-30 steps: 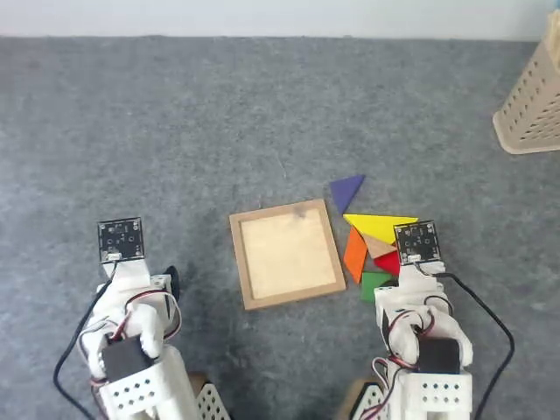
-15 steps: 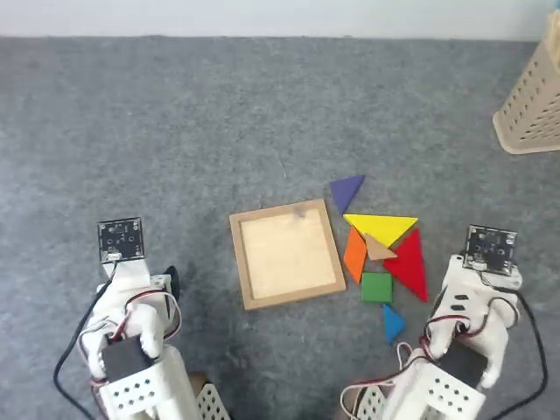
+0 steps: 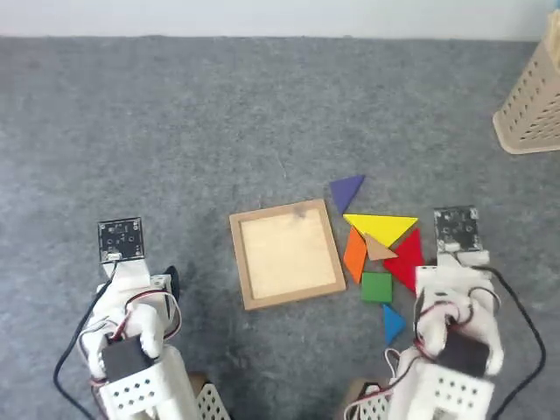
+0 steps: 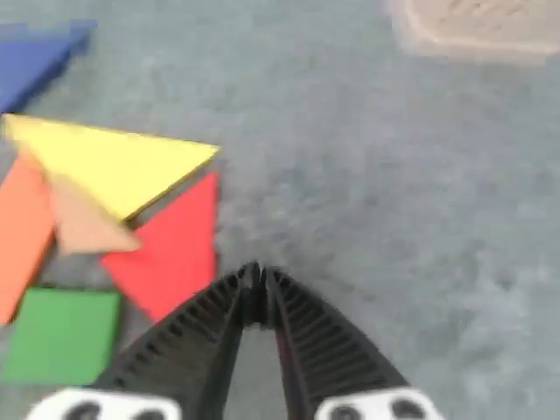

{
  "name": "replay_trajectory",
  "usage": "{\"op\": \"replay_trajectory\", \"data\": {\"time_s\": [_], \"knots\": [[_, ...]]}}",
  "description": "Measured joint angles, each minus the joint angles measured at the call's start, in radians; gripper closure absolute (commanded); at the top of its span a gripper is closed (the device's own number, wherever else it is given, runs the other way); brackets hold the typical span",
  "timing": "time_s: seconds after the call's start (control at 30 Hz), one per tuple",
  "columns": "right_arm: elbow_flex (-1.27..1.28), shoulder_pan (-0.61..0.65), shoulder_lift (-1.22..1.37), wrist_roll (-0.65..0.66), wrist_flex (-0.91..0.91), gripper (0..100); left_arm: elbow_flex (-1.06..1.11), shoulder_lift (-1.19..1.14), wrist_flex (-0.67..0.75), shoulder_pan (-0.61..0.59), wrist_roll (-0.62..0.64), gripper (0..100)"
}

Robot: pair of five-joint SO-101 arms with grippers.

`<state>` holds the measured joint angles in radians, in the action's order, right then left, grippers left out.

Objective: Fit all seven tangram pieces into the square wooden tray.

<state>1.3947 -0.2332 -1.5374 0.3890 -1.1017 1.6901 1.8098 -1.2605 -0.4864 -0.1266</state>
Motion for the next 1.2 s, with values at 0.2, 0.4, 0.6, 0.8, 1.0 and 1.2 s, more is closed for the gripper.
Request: {"op": "replay_trajectory", "data": {"time_s": [0.2,0.4,0.6,0.8,1.0,1.2], "knots": [[-0.219,0.052,0.433,-0.017,-0.011,98.7,0.000,0.000,0.000,0.000,0.000,77],[-0.440,0.141,0.813,-0.115,-0.011,97.4,0.000,0.000,0.000,0.000,0.000,77],[-0.686,0.267,1.060,-0.203,-0.089,75.5,0.000,0.000,0.000,0.000,0.000,77],[-0.793,0.350,1.290,-0.193,-0.123,69.4,0.000,0.000,0.000,0.000,0.000,77],[-0.796,0.374,1.396,-0.193,-0.123,69.4,0.000,0.000,0.000,0.000,0.000,77],[-0.729,0.377,1.381,-0.193,-0.095,69.5,0.000,0.000,0.000,0.000,0.000,77]]}}
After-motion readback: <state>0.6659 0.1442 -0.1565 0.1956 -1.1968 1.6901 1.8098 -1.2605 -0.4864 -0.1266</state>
